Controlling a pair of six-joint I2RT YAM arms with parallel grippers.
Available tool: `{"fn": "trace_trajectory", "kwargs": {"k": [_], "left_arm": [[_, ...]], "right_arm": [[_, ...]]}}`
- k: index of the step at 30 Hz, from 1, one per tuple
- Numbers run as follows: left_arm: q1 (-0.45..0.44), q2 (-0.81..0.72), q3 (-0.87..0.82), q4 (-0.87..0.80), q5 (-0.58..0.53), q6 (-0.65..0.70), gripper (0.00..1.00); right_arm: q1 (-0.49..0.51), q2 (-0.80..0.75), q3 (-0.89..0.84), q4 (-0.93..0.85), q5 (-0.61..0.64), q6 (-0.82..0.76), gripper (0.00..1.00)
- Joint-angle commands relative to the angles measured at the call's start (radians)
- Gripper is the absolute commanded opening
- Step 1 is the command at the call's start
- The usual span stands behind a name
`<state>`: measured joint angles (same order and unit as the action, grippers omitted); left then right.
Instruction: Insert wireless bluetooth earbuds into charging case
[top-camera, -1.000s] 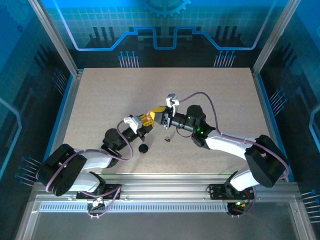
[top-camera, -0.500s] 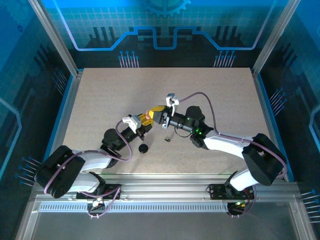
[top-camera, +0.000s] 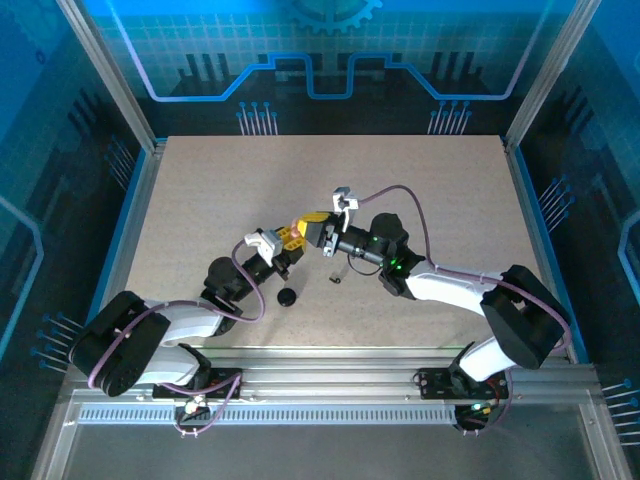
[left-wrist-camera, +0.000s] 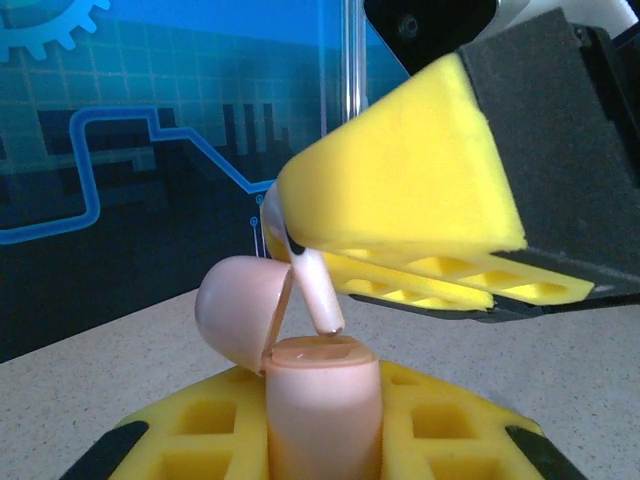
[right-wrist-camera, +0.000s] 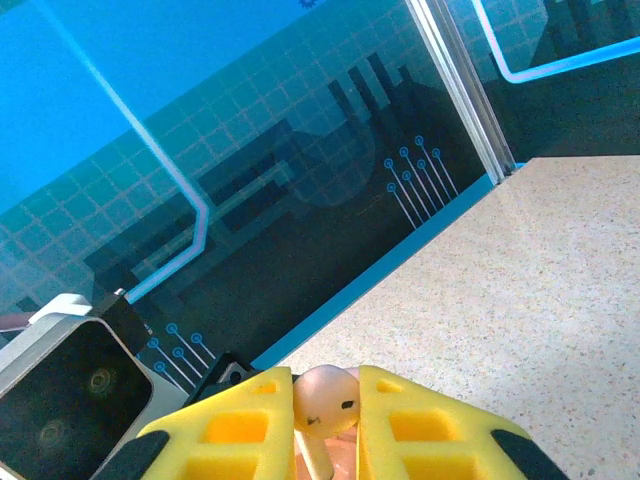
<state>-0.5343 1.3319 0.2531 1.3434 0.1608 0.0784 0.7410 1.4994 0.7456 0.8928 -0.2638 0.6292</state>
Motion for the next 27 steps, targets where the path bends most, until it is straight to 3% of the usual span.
{"fn": "trace_trajectory", "kwargs": {"k": [1,27], "left_arm": [[-0.01,-0.033,0.04,0.059,-0.012,-0.013,0.08],[-0.01,-0.071,0.053,0.059,-0.07,-0.035,0.09]], "right_arm": [[0.022,0.019,-0.018,0.003,0.038,0.024,0.17],[0.079,0.025,-0.022,-0.026,0.146,0.067,0.18]]}}
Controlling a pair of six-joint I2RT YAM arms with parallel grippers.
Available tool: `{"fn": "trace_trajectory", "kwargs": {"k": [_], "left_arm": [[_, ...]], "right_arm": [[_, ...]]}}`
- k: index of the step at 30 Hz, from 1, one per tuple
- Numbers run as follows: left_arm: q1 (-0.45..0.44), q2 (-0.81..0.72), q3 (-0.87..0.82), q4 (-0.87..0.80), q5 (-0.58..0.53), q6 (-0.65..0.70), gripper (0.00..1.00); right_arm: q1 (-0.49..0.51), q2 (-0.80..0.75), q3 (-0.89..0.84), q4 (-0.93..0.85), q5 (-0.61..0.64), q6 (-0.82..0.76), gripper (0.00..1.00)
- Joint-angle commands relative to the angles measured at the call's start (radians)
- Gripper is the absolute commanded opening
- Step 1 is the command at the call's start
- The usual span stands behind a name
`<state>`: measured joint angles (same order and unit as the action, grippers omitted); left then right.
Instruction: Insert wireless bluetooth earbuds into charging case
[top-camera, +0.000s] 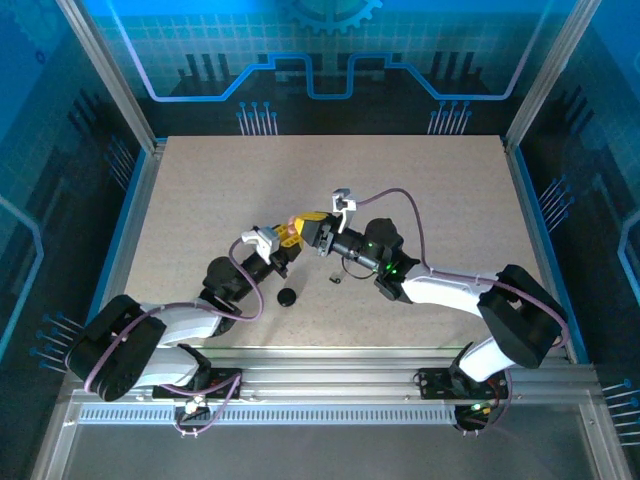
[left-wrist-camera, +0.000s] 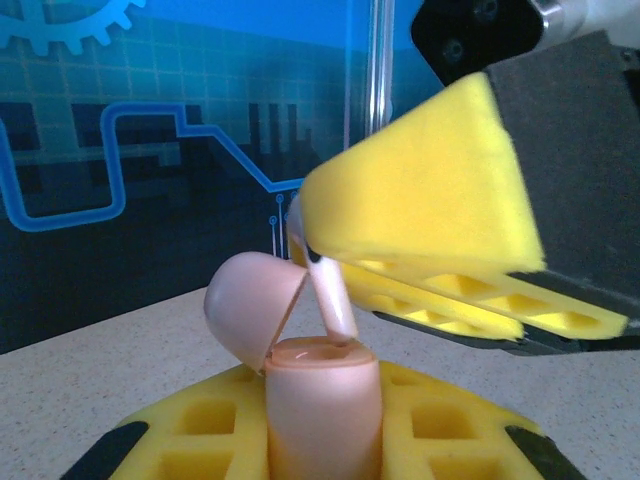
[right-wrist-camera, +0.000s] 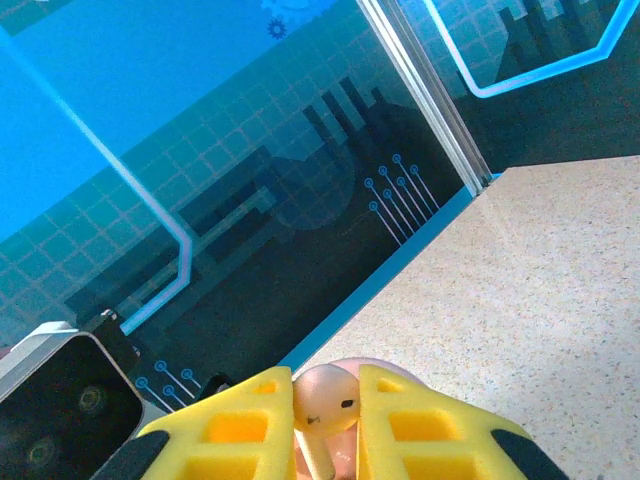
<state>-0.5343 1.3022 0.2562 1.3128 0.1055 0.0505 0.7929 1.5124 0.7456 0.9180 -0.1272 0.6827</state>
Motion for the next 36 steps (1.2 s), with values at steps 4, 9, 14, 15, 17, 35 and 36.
{"fn": "trace_trajectory", "kwargs": {"k": [4,9,14,15,17,35,36], "left_arm": [[-0.01,-0.047,0.051,0.089,-0.02,-0.006,0.09],[-0.01,-0.05,0.055,0.09,-0.017,-0.005,0.09],[-0.01,-0.057,0.054,0.089,-0.027,-0.002,0.09],[-0.01,-0.058,0.054,0.089,-0.028,-0.001,0.09],[-0.01,-0.061,0.053,0.09,-0.033,-0.003,0.09],[-0.011,-0.044,0.059,0.089,0.06,0.005,0.09],[-0.012,-0.044,0.059,0.089,0.063,0.007,0.09]], "right_arm": [[0.031,0.008,-0.022,-0.06,0.01,0.017,0.18],[0.038,0.008,-0.028,-0.067,0.019,0.021,0.18],[0.045,0.001,-0.041,-0.071,0.031,0.027,0.18],[0.045,-0.002,-0.042,-0.071,0.033,0.026,0.18],[0.045,-0.007,-0.044,-0.074,0.037,0.023,0.18],[0.037,0.003,0.03,-0.091,0.049,-0.043,0.18],[0.033,0.004,0.034,-0.09,0.048,-0.046,0.18]]}}
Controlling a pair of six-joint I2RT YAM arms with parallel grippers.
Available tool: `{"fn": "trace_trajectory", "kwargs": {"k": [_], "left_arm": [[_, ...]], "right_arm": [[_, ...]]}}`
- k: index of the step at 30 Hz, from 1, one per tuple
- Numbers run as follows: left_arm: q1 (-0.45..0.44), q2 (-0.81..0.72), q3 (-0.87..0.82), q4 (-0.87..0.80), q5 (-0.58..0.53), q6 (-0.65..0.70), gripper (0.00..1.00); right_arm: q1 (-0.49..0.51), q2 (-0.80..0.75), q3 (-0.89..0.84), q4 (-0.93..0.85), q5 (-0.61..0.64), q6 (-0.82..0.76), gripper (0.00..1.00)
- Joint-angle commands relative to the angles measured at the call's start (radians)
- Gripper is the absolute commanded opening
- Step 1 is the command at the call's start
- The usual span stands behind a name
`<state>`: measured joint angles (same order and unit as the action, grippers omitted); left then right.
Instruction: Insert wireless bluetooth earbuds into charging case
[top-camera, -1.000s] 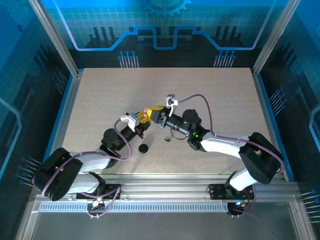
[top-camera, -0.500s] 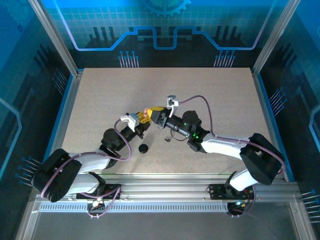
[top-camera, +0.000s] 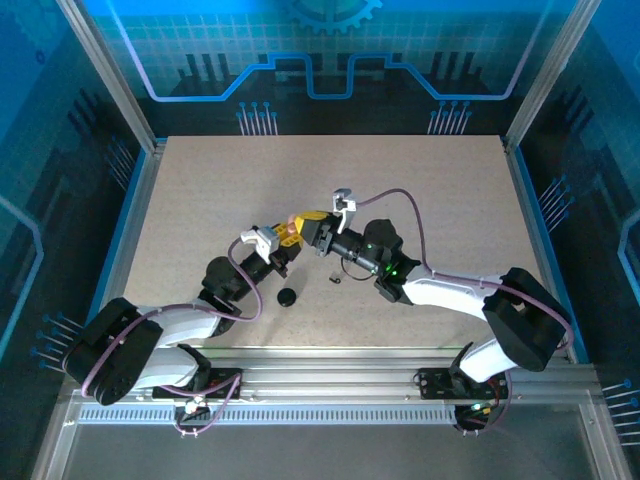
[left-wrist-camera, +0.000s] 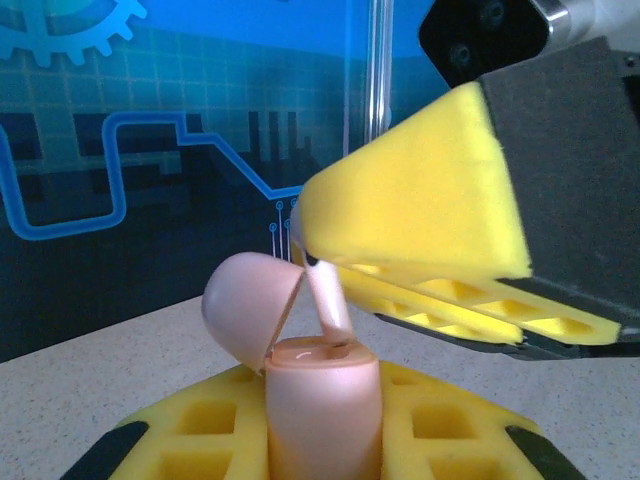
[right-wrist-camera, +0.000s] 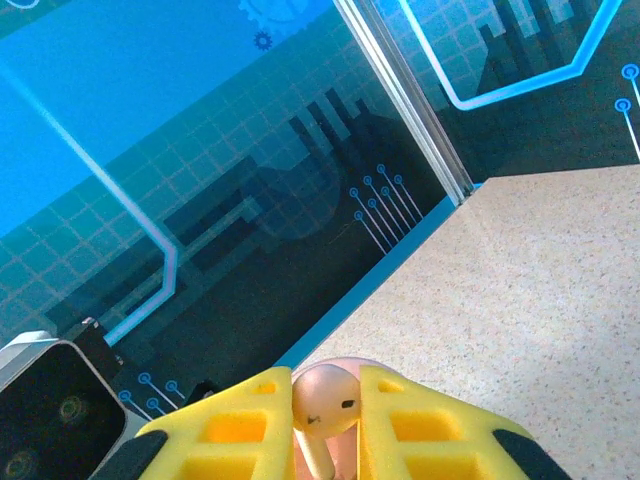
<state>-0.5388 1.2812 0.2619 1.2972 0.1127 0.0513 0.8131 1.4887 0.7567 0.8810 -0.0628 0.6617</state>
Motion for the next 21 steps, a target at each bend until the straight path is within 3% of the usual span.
{"fn": "trace_trajectory", "kwargs": {"k": [1,21], "left_arm": [[-0.007,-0.023,0.053,0.105,0.059,0.007,0.09],[-0.007,-0.007,0.038,0.106,0.016,0.015,0.09]], "right_arm": [[0.01,0.027,0.027,-0.053,-0.02,-0.026,0.18],[-0.029,-0.02,0.095,-0.084,-0.069,-0.076,0.18]]}}
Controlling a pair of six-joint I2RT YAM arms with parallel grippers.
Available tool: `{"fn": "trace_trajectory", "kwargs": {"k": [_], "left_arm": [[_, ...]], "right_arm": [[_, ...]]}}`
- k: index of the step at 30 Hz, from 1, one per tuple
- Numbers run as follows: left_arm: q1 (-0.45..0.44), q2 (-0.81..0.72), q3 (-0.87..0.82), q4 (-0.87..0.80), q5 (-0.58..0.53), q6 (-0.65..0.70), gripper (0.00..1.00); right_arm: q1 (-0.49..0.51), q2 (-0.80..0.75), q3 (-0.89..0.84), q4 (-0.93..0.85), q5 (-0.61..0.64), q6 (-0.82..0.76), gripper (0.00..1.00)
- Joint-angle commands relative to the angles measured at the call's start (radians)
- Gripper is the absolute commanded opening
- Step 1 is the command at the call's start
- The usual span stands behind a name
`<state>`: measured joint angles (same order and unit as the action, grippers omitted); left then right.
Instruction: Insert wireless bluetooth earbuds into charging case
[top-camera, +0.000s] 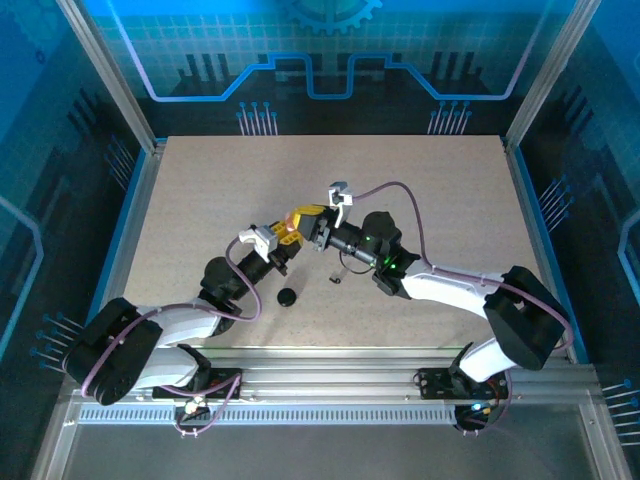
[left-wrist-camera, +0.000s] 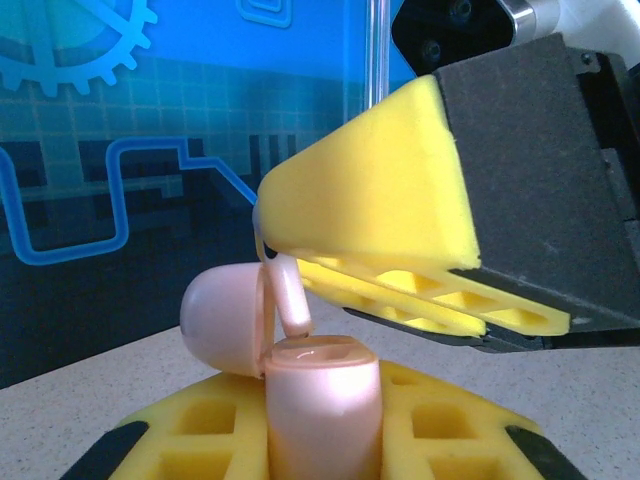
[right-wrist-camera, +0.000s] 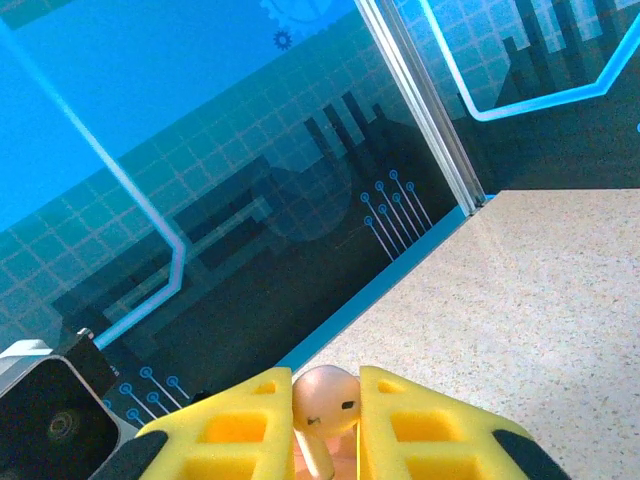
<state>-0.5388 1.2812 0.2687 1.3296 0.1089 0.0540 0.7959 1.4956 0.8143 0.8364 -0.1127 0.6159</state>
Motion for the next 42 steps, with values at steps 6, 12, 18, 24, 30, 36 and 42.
{"fn": "trace_trajectory", "kwargs": {"k": [6,12,18,24,30,36,42], "left_arm": [[-0.007,-0.003,0.027,0.073,0.018,0.014,0.09],[-0.007,0.0,0.03,0.072,0.02,0.01,0.09],[-0.007,-0.003,0.033,0.073,0.016,0.008,0.09],[-0.007,-0.001,0.036,0.073,0.017,0.003,0.09],[-0.007,-0.003,0.039,0.072,0.021,0.003,0.09],[-0.007,-0.005,0.038,0.072,0.02,0.003,0.09],[-0.007,-0.012,0.038,0.073,0.021,0.004,0.09]], "right_arm": [[-0.023,-0.048,0.06,-0.065,-0.037,-0.054,0.18],[-0.029,-0.064,0.06,-0.065,-0.042,-0.062,0.18],[-0.024,-0.085,0.029,-0.049,-0.04,-0.026,0.18],[-0.008,-0.101,-0.003,-0.045,-0.017,-0.009,0.18],[0.003,-0.087,-0.017,-0.032,-0.005,0.011,0.18],[0.014,-0.06,-0.009,-0.01,-0.007,0.03,0.18],[0.021,-0.043,-0.01,-0.003,-0.002,0.045,0.18]]}}
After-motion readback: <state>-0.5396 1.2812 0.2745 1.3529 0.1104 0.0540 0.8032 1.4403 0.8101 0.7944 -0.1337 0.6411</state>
